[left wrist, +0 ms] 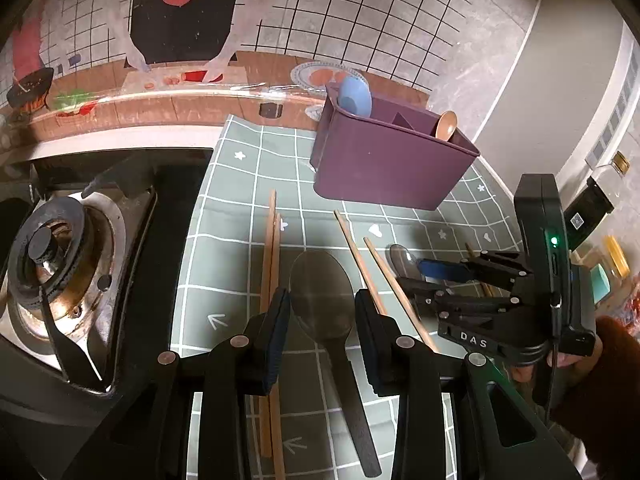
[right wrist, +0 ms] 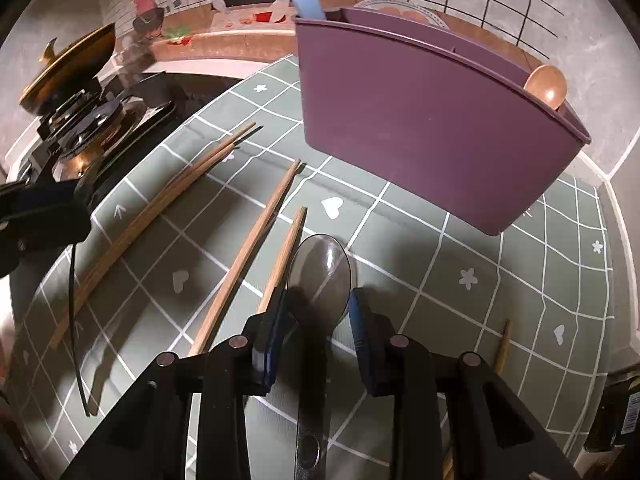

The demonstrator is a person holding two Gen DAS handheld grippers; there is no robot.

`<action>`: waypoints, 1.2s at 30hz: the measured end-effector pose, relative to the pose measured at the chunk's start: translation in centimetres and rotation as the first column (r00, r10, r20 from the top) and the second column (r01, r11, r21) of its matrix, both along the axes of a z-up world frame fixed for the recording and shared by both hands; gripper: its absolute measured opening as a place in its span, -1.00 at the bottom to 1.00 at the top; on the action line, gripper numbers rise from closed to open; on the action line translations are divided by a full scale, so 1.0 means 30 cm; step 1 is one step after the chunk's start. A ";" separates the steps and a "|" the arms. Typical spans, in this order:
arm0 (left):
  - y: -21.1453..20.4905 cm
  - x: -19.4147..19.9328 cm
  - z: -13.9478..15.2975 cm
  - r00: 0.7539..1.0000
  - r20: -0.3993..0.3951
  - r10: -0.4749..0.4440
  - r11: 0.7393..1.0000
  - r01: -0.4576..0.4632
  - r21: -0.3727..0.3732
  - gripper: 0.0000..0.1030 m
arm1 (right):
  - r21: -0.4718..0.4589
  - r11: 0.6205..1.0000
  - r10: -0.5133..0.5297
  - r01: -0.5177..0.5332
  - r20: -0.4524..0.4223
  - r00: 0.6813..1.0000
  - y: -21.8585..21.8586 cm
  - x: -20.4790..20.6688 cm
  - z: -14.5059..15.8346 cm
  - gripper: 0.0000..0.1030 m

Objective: Organize utensils
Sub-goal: 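Carry both dark spoons up over the purple caddy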

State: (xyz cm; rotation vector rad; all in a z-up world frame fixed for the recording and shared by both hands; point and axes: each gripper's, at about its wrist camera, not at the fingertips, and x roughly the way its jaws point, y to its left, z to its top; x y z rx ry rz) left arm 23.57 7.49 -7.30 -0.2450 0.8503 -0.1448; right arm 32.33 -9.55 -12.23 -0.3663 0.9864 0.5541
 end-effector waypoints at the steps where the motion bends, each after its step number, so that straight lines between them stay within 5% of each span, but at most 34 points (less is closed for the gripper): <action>1: -0.001 -0.002 0.005 1.000 0.002 -0.001 1.000 0.001 -0.001 -0.33 | 0.003 1.000 -0.012 0.012 0.001 1.000 -0.003 -0.003 0.003 -0.45; 14: -0.072 -0.030 0.110 0.996 0.058 -0.068 0.998 0.067 0.017 -0.34 | 0.143 0.977 -0.173 0.158 0.104 0.979 -0.130 -0.112 0.176 -0.45; 36: -0.139 -0.077 0.381 0.960 0.243 -0.141 0.988 0.120 0.098 -0.35 | 0.233 0.948 -0.274 0.218 0.244 0.930 -0.218 -0.206 0.364 -0.46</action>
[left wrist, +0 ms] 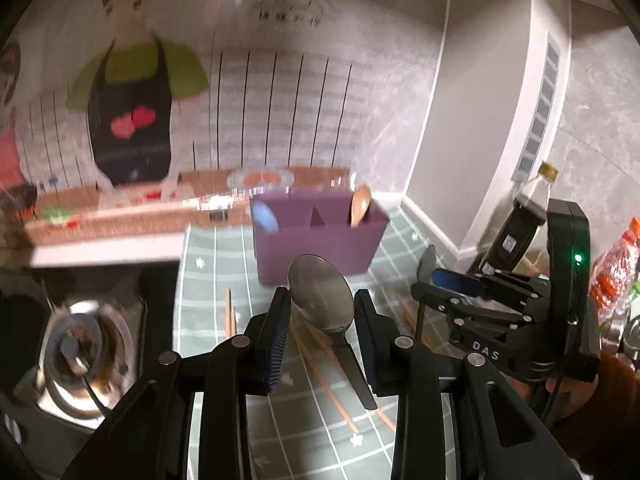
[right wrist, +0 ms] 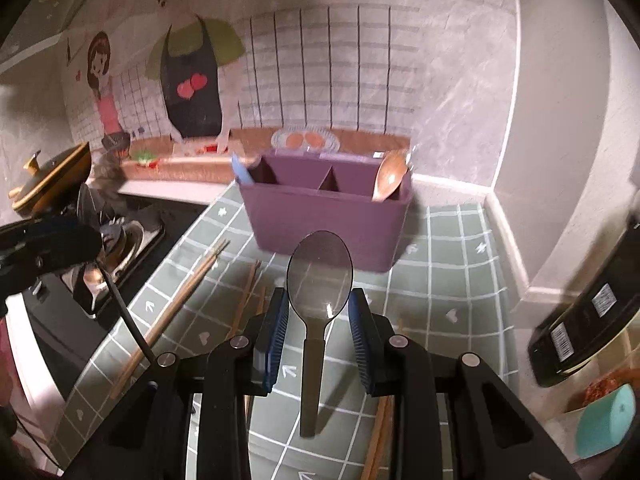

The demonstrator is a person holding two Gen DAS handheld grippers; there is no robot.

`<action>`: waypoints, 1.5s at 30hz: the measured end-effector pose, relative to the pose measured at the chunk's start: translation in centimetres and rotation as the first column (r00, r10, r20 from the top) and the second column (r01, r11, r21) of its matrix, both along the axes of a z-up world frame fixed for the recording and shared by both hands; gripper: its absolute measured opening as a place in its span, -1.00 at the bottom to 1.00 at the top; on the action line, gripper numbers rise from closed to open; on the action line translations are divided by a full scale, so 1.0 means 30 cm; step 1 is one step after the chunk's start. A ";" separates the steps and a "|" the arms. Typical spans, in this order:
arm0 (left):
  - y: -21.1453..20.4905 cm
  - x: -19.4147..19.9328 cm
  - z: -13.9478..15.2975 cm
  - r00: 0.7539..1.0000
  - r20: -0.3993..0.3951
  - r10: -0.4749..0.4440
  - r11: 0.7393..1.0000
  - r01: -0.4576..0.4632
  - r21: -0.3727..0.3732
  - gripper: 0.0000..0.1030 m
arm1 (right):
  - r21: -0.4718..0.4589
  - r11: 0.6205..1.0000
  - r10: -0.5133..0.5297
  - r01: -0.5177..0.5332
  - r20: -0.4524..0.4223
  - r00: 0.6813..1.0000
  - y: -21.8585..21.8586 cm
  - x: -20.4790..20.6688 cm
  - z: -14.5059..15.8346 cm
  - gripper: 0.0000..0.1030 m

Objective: Organize utensils
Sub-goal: 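Carry both dark spoons up over the purple caddy, then lower the spoons into the caddy and open both tools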

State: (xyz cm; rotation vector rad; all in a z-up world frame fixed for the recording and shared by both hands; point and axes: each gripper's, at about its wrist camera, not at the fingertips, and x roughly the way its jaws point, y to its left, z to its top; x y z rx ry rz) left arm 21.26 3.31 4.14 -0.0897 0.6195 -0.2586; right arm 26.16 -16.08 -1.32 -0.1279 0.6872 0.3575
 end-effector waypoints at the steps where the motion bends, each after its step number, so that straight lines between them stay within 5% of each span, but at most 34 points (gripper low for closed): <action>1: 0.001 0.004 0.021 1.000 0.014 0.000 1.000 0.000 0.005 -0.35 | 0.005 1.000 -0.004 0.004 0.010 1.000 -0.003 -0.001 0.015 -0.46; 13: 0.014 0.155 0.445 0.954 0.298 0.011 0.995 -0.039 0.087 -0.35 | 0.098 0.994 -0.085 0.057 0.321 0.943 -0.071 0.027 0.570 -0.46; 18: 0.026 0.286 0.476 0.947 0.319 0.039 0.994 -0.070 0.087 -0.35 | 0.136 0.989 -0.113 0.067 0.374 0.920 -0.071 0.114 0.682 -0.46; 22: 0.011 0.413 0.419 0.958 0.280 0.057 0.993 -0.084 0.088 -0.35 | 0.133 0.988 -0.124 0.080 0.359 0.925 -0.044 0.200 0.650 -0.46; 35: -0.029 0.696 0.095 0.991 0.104 0.080 0.991 -0.090 0.102 -0.35 | 0.132 0.985 -0.133 0.112 0.168 0.977 0.025 0.510 0.287 -0.45; 45: -0.061 0.765 -0.092 0.999 -0.036 0.038 0.997 -0.035 0.074 -0.35 | 0.093 0.993 -0.080 0.078 0.025 0.996 0.032 0.581 0.076 -0.45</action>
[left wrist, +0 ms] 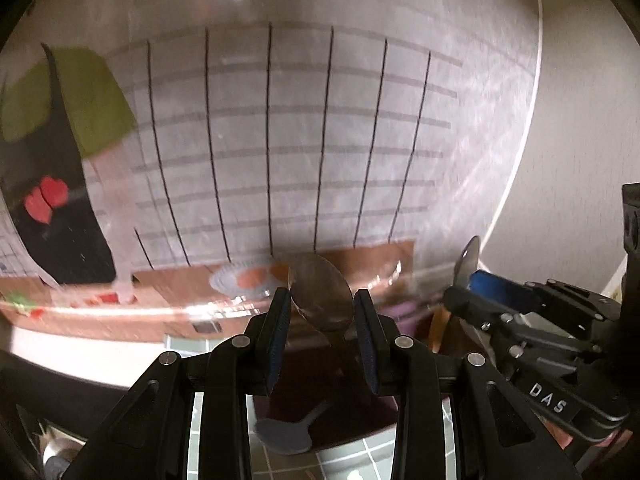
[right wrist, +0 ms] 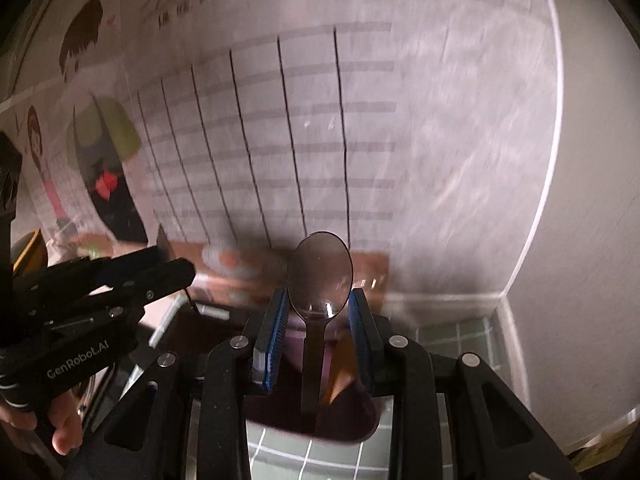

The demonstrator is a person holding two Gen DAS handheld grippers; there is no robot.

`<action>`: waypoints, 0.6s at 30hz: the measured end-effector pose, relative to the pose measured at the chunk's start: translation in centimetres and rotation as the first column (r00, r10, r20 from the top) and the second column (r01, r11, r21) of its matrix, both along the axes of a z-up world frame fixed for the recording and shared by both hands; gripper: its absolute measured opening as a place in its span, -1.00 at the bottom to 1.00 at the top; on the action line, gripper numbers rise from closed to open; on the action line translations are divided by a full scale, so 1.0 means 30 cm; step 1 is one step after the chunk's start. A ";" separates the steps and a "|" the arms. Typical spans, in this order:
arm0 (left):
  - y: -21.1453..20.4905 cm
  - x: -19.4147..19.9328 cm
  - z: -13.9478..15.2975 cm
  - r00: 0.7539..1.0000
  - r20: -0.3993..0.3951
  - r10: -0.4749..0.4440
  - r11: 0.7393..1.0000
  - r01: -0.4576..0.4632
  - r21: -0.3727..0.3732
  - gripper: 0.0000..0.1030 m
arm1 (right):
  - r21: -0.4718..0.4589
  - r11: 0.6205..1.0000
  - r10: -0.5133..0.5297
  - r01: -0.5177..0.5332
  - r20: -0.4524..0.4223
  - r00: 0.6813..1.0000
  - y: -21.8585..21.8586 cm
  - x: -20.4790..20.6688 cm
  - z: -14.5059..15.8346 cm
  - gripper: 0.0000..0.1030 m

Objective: Organize utensils
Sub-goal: 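Lower the spoons into the caddy and open both tools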

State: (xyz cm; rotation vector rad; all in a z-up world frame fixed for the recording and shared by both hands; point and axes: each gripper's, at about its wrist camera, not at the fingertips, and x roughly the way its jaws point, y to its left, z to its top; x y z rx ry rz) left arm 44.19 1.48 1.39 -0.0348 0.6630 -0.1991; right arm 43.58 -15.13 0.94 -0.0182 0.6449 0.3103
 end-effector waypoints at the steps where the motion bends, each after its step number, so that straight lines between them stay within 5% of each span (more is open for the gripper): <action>1: -0.004 0.002 -0.015 1.000 -0.013 -0.008 1.000 0.008 -0.001 -0.35 | -0.004 1.000 0.007 -0.007 -0.014 1.000 0.001 -0.001 -0.020 -0.45; 10: -0.033 -0.013 -0.026 0.998 -0.053 -0.045 0.999 0.044 -0.026 -0.31 | 0.002 0.999 0.047 -0.047 -0.132 0.990 -0.004 -0.011 -0.109 -0.42; 18: 0.012 -0.202 0.109 1.000 0.023 0.002 0.998 -0.001 -0.055 -0.13 | -0.049 0.999 0.013 -0.016 -0.047 0.999 -0.061 -0.156 0.000 -0.40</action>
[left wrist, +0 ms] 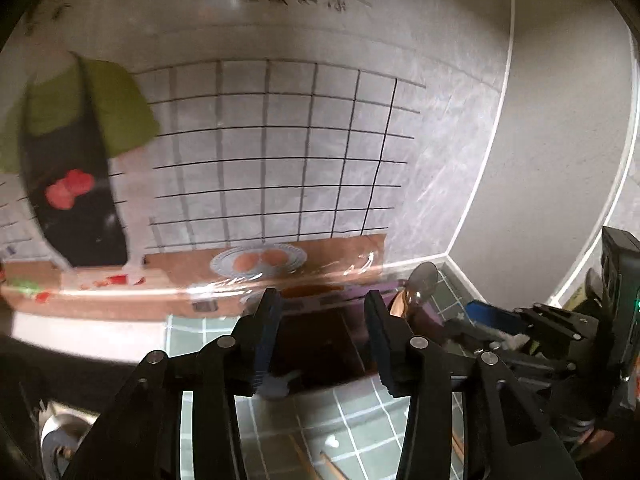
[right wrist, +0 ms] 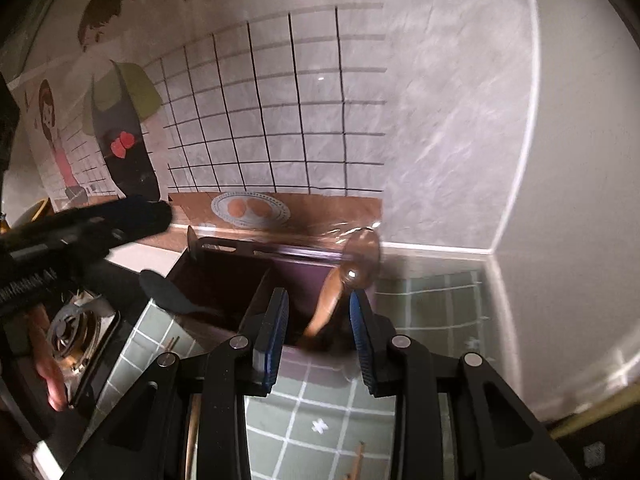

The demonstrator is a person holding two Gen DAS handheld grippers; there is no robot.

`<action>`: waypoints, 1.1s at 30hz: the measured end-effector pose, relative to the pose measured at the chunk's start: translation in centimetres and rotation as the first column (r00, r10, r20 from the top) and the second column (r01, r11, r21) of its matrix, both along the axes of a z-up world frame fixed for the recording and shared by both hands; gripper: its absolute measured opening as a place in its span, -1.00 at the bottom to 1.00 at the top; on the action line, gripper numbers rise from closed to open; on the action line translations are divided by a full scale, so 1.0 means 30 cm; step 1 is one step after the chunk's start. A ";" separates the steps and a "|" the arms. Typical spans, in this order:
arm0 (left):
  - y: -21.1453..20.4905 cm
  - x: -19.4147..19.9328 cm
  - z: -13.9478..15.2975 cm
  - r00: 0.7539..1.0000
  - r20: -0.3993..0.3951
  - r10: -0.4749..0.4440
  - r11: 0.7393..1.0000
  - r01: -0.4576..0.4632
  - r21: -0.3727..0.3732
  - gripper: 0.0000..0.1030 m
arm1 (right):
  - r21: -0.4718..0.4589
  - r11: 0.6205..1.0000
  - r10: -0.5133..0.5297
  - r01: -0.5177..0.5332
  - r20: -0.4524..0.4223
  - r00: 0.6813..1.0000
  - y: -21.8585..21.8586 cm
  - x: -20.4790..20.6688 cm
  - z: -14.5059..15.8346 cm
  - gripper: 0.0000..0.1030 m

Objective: Organize utensils
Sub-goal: 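Lower the spoons into the caddy and open both tools, then move both tools down over the wooden chopsticks on the mat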

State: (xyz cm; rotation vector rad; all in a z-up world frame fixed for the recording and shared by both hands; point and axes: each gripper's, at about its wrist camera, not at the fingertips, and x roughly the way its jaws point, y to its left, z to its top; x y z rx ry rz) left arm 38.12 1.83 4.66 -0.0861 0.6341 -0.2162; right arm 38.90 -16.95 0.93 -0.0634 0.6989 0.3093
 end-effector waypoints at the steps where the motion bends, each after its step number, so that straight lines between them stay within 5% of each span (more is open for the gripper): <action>1: 0.011 -0.022 0.001 1.000 -0.005 0.002 1.000 -0.002 -0.013 -0.13 | -0.014 1.000 -0.008 0.008 0.008 1.000 -0.010 -0.028 0.008 -0.40; 9: 0.114 -0.261 -0.077 0.996 -0.080 0.042 0.998 -0.045 -0.033 -0.13 | -0.147 0.987 -0.058 0.064 0.041 0.997 -0.054 -0.227 0.013 -0.34; 19: 0.157 -0.529 -0.259 0.984 -0.177 0.007 0.999 -0.015 -0.039 -0.13 | -0.049 0.999 -0.025 0.022 -0.060 0.998 -0.076 -0.496 -0.046 -0.34; 26: 0.178 -0.625 -0.358 0.973 -0.227 -0.039 0.997 0.022 -0.079 -0.13 | -0.130 0.991 0.009 -0.027 -0.136 0.991 0.014 -0.693 -0.166 -0.36; 33: 0.199 -0.705 -0.396 0.971 -0.240 0.018 0.993 -0.045 -0.108 -0.13 | -0.096 0.990 0.083 -0.107 -0.231 0.969 0.068 -0.849 -0.314 -0.60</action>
